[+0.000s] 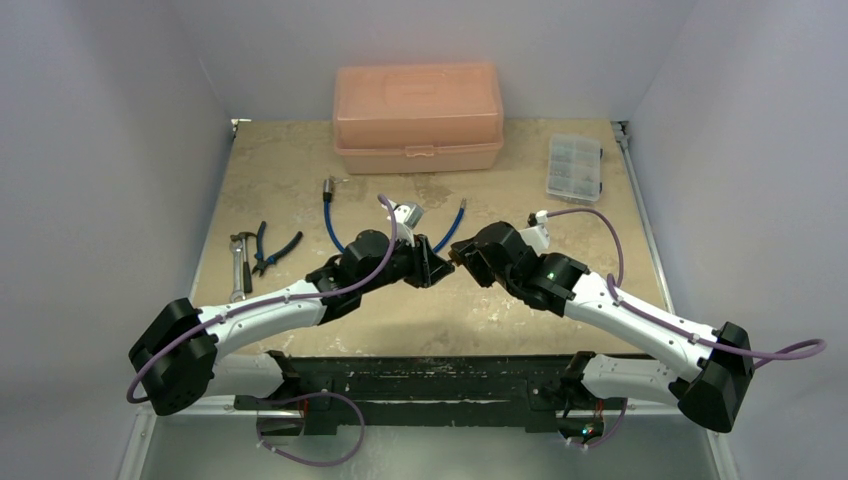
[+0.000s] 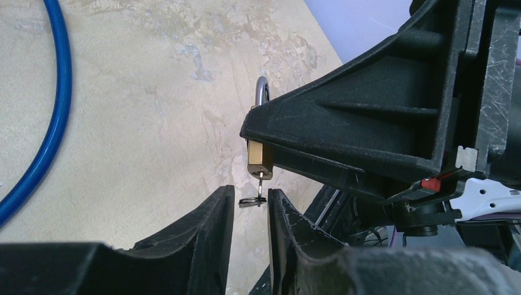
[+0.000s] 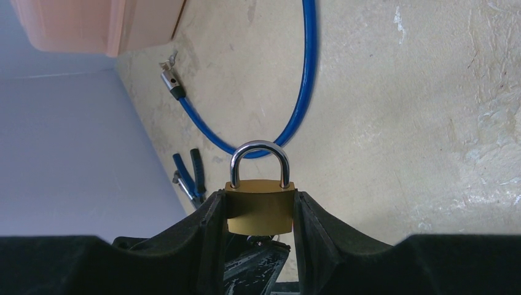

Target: Unlock with the key

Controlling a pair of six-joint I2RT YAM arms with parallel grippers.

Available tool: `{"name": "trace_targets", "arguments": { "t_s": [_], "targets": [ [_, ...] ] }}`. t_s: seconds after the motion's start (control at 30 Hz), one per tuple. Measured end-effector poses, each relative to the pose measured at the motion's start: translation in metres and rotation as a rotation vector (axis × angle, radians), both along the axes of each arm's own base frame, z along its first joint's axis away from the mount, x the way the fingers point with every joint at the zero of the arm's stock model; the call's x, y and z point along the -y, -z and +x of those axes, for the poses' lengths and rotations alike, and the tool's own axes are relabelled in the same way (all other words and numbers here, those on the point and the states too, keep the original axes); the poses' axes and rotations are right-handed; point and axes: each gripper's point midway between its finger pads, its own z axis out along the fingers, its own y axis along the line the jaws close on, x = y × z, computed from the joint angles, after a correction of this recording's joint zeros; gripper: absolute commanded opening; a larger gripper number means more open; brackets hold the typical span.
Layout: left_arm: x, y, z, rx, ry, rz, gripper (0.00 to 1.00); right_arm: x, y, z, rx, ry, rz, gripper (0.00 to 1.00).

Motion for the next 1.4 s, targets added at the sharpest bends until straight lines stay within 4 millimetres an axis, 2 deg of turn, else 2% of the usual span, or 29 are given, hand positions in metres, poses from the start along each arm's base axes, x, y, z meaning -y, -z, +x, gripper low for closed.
{"name": "trace_targets", "arguments": {
  "t_s": [0.2,0.3,0.93,1.2,1.4],
  "targets": [
    [-0.001,0.000,0.000,0.001,0.000,0.016,0.39,0.000,0.000,0.000,0.000,0.000,0.000,0.00],
    [-0.003,-0.003,0.001,0.008,-0.006,0.020,0.40,0.000,0.000,0.000,0.000,0.000,0.000,0.00],
    [0.002,-0.015,0.008,0.038,-0.009,0.025,0.22,0.001,0.000,0.000,0.002,0.002,-0.002,0.00],
    [0.007,-0.012,0.011,0.033,-0.002,0.033,0.22,0.004,0.002,0.001,0.003,0.014,-0.019,0.00],
    [0.007,-0.011,0.011,0.038,0.003,0.038,0.26,0.005,0.002,0.001,0.001,0.014,-0.021,0.00]
  ]
}}
